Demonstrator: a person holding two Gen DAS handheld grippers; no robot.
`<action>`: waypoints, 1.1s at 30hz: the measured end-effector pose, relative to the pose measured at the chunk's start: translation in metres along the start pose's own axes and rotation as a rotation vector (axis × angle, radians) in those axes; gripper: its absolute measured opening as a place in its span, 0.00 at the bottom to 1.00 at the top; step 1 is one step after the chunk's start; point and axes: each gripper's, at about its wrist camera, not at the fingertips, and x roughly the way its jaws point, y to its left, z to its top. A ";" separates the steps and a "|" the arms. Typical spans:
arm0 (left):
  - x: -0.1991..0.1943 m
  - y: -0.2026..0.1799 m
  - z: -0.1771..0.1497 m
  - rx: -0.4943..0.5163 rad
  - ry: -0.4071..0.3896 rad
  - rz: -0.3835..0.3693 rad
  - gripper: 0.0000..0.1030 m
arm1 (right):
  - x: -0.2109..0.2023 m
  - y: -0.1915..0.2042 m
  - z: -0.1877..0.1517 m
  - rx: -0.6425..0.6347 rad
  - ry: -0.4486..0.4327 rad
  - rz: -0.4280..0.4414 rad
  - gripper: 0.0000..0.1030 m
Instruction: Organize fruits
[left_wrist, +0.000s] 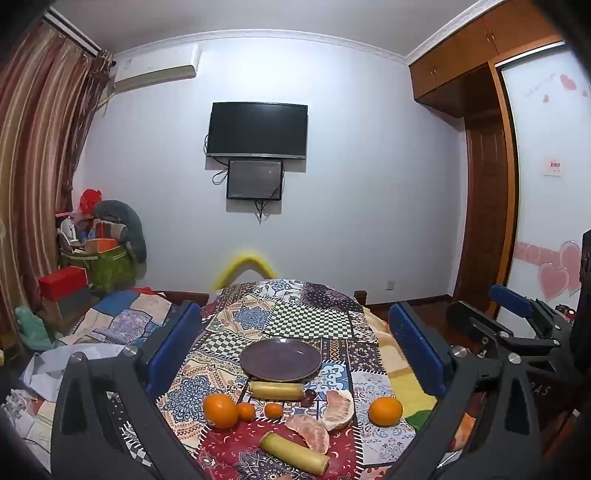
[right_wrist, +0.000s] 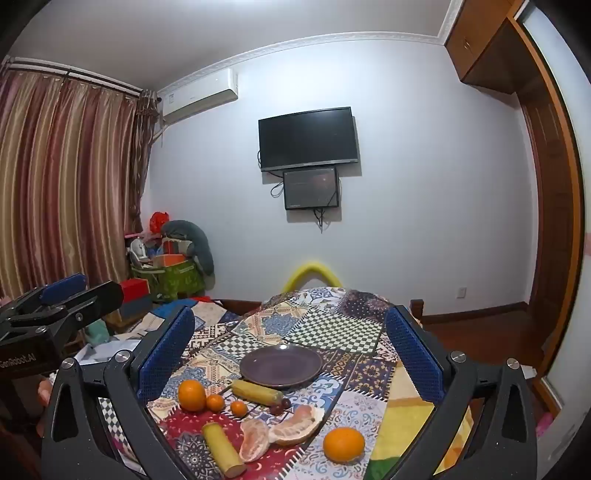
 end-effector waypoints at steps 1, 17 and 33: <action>0.000 0.000 0.000 -0.001 0.003 -0.002 1.00 | 0.000 0.000 0.000 -0.001 0.001 -0.001 1.00; 0.008 0.006 -0.003 -0.020 0.022 -0.015 1.00 | -0.001 0.001 0.004 -0.002 -0.007 -0.004 1.00; 0.009 0.008 -0.005 -0.025 0.028 -0.023 1.00 | -0.004 0.001 0.004 -0.002 -0.008 -0.001 1.00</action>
